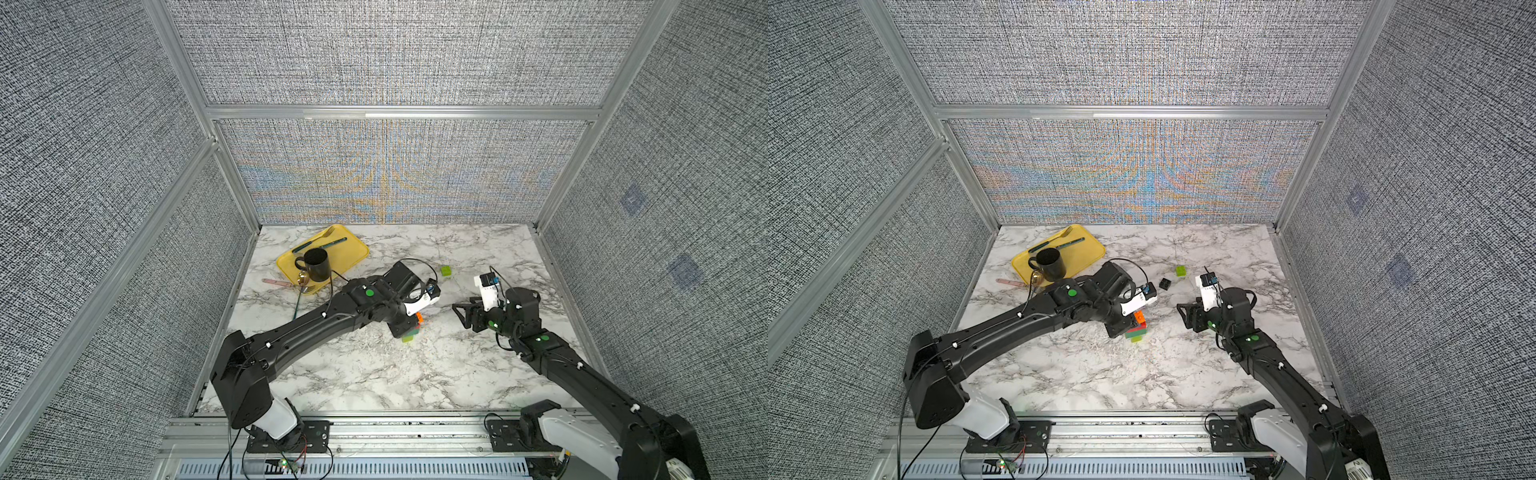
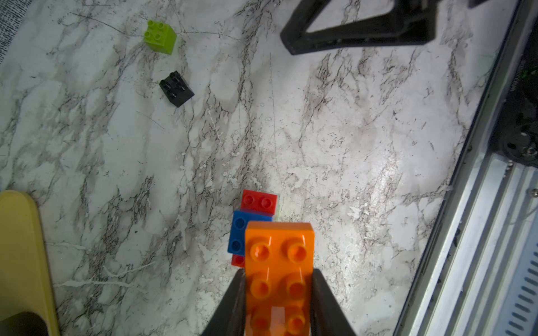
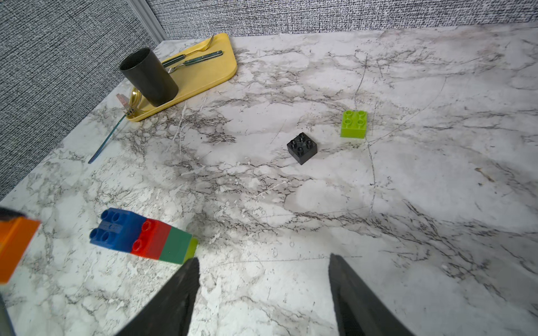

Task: Assemble a carrot with lego
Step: Assemble the lego brick with the lego brick.

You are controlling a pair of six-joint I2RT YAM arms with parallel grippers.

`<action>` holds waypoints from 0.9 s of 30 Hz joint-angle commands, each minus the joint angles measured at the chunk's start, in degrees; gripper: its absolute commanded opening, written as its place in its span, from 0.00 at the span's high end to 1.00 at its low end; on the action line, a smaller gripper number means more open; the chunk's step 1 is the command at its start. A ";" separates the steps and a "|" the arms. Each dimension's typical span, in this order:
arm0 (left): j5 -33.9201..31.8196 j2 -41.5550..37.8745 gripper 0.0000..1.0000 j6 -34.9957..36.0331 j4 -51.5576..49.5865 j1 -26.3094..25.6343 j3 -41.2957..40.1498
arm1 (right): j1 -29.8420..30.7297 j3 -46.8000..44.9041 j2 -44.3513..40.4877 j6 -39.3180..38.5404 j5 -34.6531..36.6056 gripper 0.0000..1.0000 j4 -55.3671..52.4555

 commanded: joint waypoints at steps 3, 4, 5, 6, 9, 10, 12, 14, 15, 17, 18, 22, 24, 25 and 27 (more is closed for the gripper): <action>0.77 3.83 0.81 4.56 -5.42 1.77 4.22 | 0.32 -0.21 0.26 -0.61 -2.05 0.28 1.55; 0.92 4.75 0.81 5.00 -5.96 1.95 4.97 | 0.34 -0.20 0.26 -0.63 -2.04 0.28 1.68; 1.23 5.49 0.81 5.11 -6.22 2.13 5.63 | 0.28 -0.15 0.36 -0.63 -2.10 0.28 1.62; 1.38 6.13 0.81 5.33 -6.47 2.25 6.13 | 0.30 -0.22 0.40 -0.63 -2.08 0.28 1.67; 1.21 8.25 0.81 5.98 -7.77 2.35 8.18 | 0.36 -0.27 0.34 -0.63 -1.96 0.28 1.68; 1.03 9.03 0.81 6.08 -8.16 2.35 8.64 | 0.36 -0.30 0.40 -0.63 -1.95 0.28 1.68; 0.50 9.97 0.81 6.33 -8.83 2.44 9.40 | 0.30 -0.31 0.43 -0.63 -1.91 0.28 1.58; -0.12 10.80 0.81 6.52 -9.12 2.52 9.82 | 0.35 -0.29 0.43 -0.61 -1.87 0.28 1.43; -0.05 11.20 0.81 6.61 -9.18 2.52 10.05 | 0.30 -0.33 0.45 -0.62 -1.78 0.28 1.49; 0.59 11.92 0.81 6.52 -9.52 2.53 10.76 | 0.36 -0.42 0.45 -0.58 -1.69 0.28 1.42; 0.51 12.19 0.81 6.52 -9.69 2.60 10.96 | 0.28 -0.41 0.43 -0.63 -1.61 0.28 1.32; 0.89 12.91 0.81 6.51 -9.43 2.61 11.28 | 0.33 -0.55 0.34 -0.72 -1.43 0.28 1.20; 0.86 13.49 0.81 6.61 -9.63 2.56 11.42 | 0.36 -0.55 0.35 -0.71 -1.35 0.28 1.19; 0.86 13.71 0.81 6.69 -9.71 2.61 11.50 | 0.31 -0.53 0.40 -0.71 -1.34 0.28 1.16; 0.77 14.02 0.81 6.77 -9.72 2.61 11.53 | 0.33 -0.46 0.34 -0.74 -1.36 0.28 0.99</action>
